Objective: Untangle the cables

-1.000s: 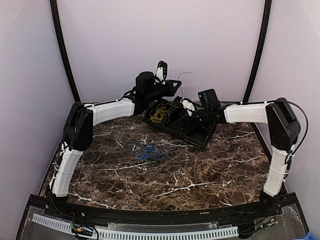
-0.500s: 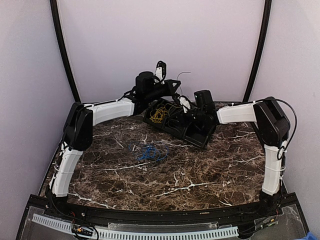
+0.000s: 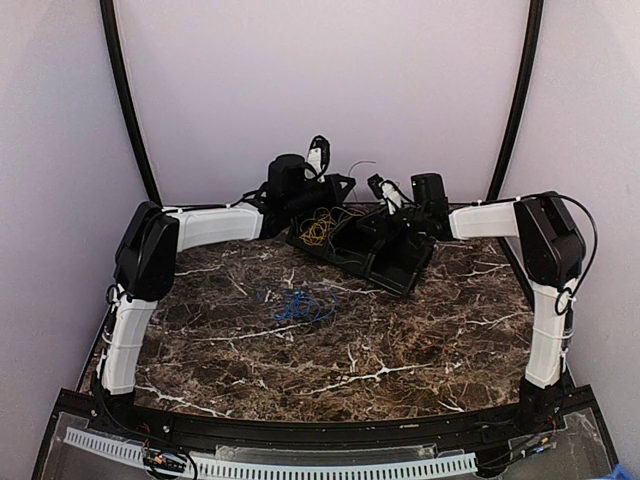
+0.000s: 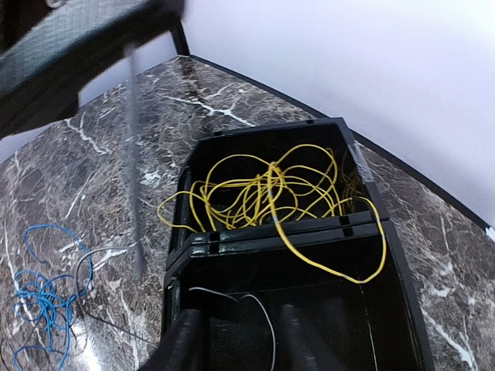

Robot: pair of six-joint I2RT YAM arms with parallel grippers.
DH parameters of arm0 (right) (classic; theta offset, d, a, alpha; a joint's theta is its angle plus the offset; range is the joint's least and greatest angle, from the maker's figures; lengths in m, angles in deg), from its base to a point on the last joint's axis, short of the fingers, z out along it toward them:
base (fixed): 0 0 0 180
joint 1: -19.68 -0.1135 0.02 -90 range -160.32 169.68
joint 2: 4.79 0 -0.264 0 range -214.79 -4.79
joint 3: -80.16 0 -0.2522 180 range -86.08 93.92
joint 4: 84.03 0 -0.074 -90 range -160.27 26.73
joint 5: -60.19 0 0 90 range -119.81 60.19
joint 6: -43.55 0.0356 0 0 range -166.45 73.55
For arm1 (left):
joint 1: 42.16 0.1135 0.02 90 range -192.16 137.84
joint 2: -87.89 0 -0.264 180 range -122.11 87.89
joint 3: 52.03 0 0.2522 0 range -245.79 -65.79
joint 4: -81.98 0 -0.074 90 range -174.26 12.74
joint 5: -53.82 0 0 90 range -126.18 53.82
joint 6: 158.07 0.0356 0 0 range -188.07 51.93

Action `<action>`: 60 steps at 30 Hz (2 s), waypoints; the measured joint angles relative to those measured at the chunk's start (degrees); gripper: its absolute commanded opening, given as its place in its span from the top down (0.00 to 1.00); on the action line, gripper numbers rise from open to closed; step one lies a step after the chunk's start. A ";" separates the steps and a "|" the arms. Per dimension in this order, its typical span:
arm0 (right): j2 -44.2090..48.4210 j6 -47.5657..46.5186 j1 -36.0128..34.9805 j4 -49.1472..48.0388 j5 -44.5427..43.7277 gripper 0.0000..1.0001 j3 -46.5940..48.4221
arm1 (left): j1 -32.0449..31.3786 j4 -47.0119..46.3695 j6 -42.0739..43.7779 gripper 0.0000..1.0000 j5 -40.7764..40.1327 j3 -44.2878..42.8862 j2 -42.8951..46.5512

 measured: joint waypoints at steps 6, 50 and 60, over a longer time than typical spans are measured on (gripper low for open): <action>-0.02 -1.68 -1.60 0.37 8.17 0.35 -1.88 | 0.00 -0.85 -0.42 1.00 -1.64 0.26 0.07; -6.82 -1.99 1.49 8.24 -5.70 0.72 6.88 | -1.27 5.88 -0.63 1.00 -6.64 5.35 -1.40; 4.44 -2.40 2.25 18.49 -10.01 0.49 2.80 | -3.34 9.40 -0.68 1.00 -8.79 3.30 -6.91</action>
